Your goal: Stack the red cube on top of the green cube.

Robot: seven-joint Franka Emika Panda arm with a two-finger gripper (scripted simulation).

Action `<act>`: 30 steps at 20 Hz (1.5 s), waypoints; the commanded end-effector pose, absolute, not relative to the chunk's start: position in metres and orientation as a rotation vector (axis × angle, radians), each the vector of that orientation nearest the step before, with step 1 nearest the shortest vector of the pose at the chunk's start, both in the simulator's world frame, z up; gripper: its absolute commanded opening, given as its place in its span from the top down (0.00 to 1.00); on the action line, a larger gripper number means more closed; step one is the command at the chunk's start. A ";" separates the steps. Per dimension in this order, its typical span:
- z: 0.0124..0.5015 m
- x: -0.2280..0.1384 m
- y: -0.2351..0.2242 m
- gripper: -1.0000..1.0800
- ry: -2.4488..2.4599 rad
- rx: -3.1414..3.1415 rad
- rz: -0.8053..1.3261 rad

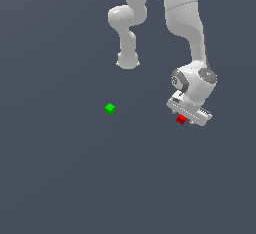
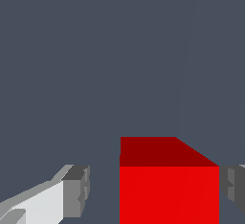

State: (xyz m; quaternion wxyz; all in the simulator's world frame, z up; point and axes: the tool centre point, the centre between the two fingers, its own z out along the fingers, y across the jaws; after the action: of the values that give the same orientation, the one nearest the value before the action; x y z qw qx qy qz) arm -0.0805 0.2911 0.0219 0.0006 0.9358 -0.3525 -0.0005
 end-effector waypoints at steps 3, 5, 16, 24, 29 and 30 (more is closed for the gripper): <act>0.020 -0.080 0.292 1.00 -1.108 2.940 0.000; 0.020 -0.080 0.292 1.00 -1.108 2.940 0.000; 0.025 -0.080 0.292 1.00 -1.108 2.940 0.000; 0.064 -0.081 0.291 1.00 -1.108 2.940 0.000; 0.098 -0.081 0.291 1.00 -1.108 2.940 0.000; 0.103 -0.081 0.291 1.00 -1.108 2.940 0.000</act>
State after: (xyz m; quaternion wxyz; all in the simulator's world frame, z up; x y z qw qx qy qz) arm -0.0808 0.2911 0.0943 -0.0002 0.9358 -0.3526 0.0001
